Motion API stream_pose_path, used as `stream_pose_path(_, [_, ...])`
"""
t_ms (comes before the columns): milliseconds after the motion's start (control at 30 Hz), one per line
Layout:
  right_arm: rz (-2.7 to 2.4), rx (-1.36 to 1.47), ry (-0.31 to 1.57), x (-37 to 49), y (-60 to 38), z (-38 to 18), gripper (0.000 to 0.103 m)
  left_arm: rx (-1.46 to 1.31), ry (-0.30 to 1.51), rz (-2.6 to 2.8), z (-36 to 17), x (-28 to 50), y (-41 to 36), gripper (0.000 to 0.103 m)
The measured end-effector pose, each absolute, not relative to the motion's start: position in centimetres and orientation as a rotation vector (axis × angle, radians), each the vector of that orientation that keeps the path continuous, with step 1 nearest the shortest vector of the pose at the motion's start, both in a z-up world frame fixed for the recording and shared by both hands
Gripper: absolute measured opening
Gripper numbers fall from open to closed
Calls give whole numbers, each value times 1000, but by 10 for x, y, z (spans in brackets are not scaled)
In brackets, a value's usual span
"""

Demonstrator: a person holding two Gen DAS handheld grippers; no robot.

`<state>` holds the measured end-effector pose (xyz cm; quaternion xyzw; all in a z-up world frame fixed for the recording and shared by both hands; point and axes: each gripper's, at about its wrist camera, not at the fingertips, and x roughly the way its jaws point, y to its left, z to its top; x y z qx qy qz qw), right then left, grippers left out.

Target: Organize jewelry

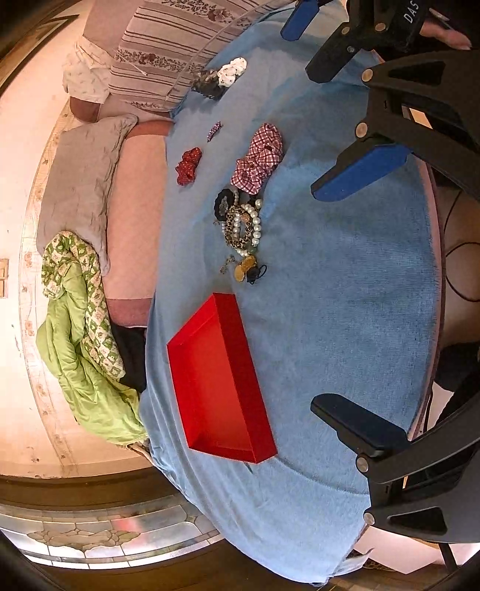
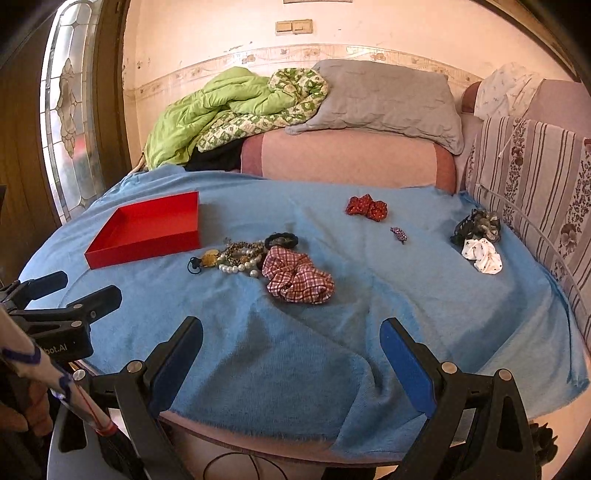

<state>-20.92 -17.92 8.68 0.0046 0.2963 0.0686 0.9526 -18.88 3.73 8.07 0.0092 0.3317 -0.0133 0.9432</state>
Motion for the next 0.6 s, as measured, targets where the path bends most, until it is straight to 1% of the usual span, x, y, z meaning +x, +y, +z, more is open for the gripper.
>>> stream_pose_path(600, [152, 16, 618, -206, -179, 84, 99, 16, 689, -21, 75, -185, 42, 103])
